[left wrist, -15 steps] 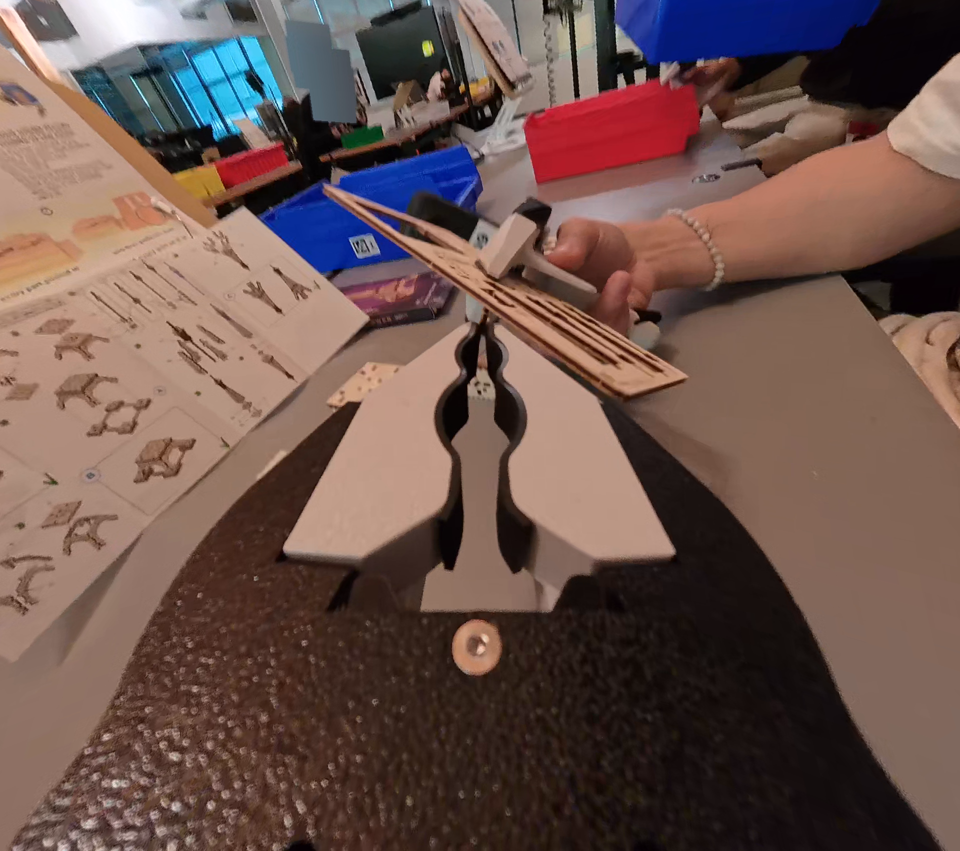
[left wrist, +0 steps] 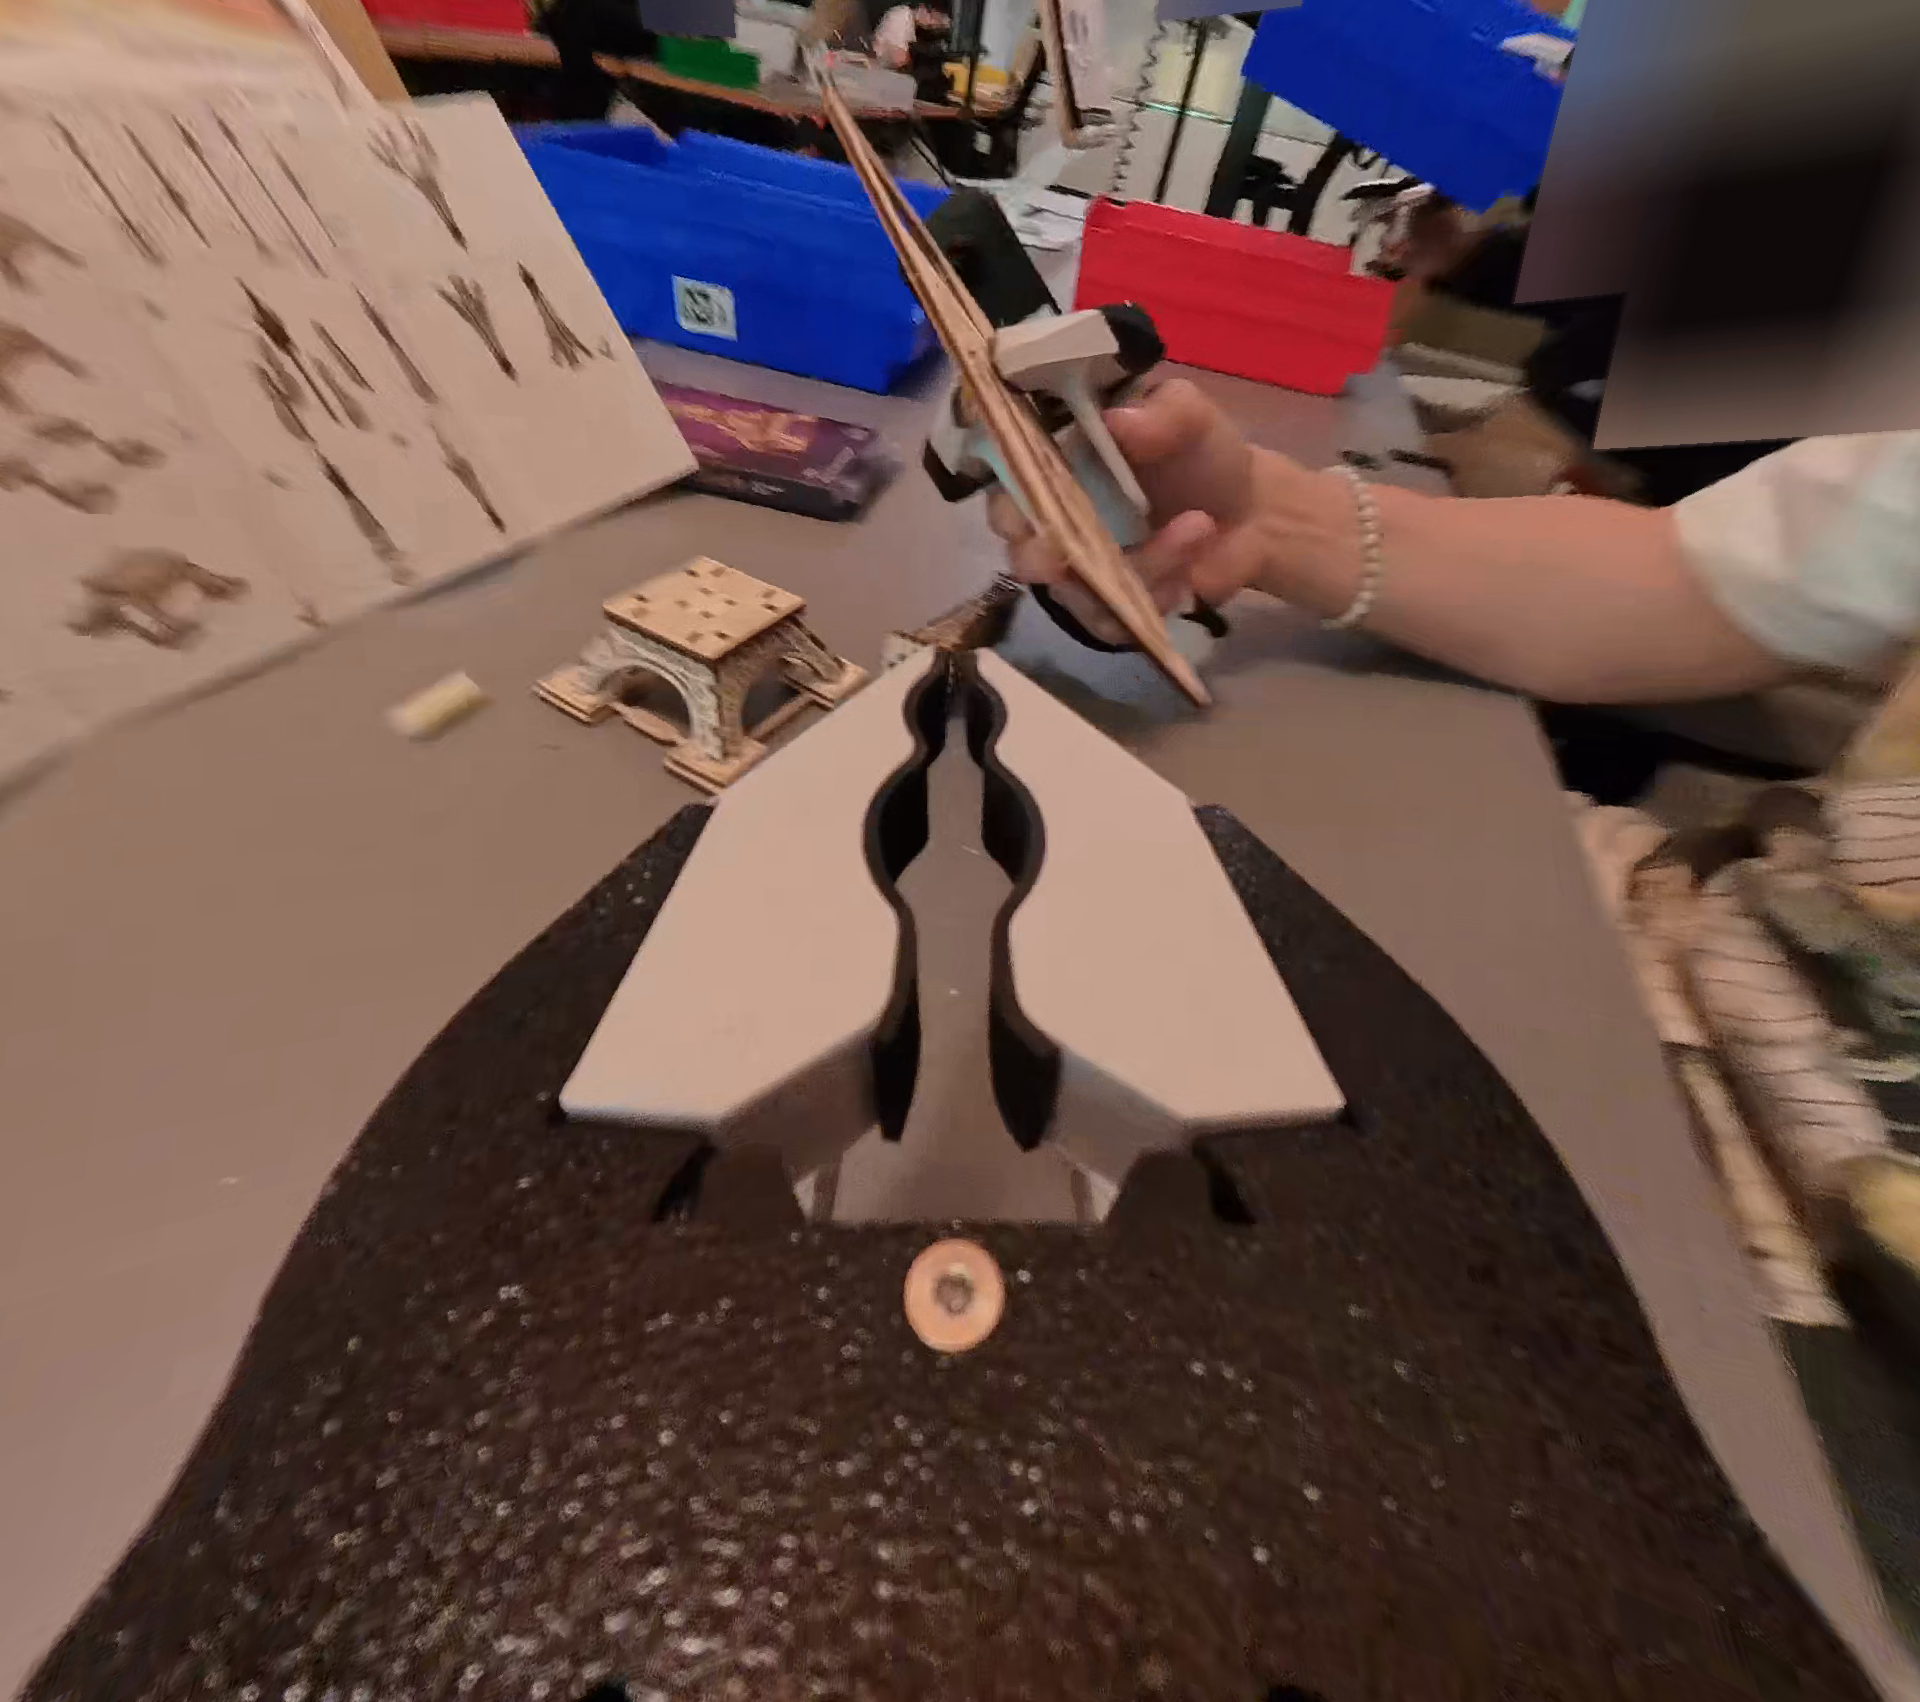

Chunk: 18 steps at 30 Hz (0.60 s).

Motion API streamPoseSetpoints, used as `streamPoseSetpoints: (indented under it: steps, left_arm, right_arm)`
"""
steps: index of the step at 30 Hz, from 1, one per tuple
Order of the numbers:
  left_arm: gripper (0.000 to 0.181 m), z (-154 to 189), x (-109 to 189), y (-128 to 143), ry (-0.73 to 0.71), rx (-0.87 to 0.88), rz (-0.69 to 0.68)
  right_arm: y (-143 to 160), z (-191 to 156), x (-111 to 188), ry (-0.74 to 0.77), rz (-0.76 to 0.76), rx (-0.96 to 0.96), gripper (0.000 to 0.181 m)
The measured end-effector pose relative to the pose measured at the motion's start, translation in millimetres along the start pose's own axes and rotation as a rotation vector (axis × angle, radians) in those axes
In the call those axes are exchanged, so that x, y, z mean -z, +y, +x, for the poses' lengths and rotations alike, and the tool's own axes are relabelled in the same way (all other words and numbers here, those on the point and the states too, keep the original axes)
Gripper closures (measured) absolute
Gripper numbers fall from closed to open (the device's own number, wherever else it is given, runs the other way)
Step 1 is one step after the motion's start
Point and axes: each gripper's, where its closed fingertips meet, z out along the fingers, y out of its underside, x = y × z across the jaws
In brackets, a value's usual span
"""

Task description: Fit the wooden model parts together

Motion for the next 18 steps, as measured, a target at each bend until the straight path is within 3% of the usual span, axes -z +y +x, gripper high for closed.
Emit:
streamPoseSetpoints:
  steps: [2, 9, 18]
  left_arm:
    - [0.168, 3, 0, -6, -0.021, -0.091, 0.038]
    - [0.172, 29, -8, -25, 0.093, -0.101, 0.164]
    - [0.18, 34, -9, -33, 0.164, -0.011, 0.258]
  right_arm:
    - [7, -7, -4, -0.073, -0.019, -0.065, 0.181]
    - [32, -15, -21, -0.156, -0.075, -0.146, 0.18]
    - [33, -19, -23, -0.178, -0.073, -0.143, 0.179]
